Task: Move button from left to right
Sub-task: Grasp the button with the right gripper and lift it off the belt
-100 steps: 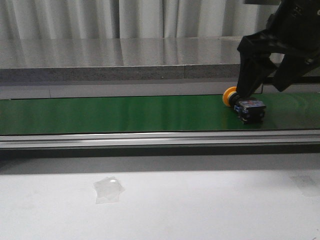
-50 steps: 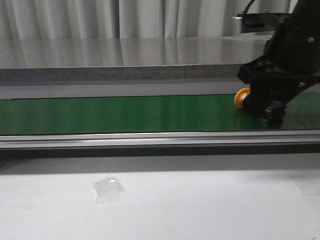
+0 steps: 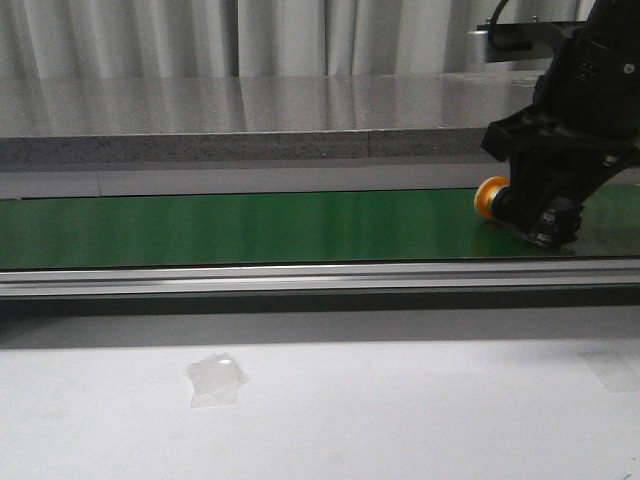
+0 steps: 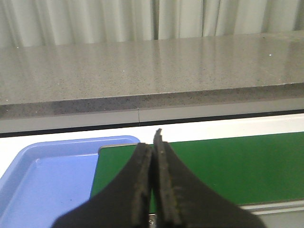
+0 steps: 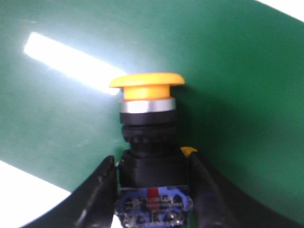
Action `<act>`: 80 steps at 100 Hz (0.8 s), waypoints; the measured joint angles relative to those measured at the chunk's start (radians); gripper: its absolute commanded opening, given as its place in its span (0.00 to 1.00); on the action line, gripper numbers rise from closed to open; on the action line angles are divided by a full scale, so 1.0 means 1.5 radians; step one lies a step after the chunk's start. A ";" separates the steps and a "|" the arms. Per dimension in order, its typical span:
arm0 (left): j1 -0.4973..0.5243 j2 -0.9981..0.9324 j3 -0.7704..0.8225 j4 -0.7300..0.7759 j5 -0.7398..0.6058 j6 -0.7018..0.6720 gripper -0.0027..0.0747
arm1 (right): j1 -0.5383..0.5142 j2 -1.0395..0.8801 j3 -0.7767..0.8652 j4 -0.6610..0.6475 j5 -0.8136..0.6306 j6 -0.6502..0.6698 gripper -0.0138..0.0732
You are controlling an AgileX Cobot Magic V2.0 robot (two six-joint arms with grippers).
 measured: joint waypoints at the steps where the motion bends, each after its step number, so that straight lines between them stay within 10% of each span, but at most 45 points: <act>1: 0.000 0.000 0.000 0.000 0.000 0.000 0.01 | 0.000 0.000 -0.005 -0.003 0.007 0.000 0.49; 35: 0.000 0.000 0.000 0.000 0.000 0.000 0.01 | -0.062 -0.001 -0.147 -0.029 0.099 0.000 0.49; 80: 0.000 0.000 0.000 0.000 0.000 0.000 0.01 | -0.306 -0.009 -0.162 -0.034 0.100 -0.014 0.49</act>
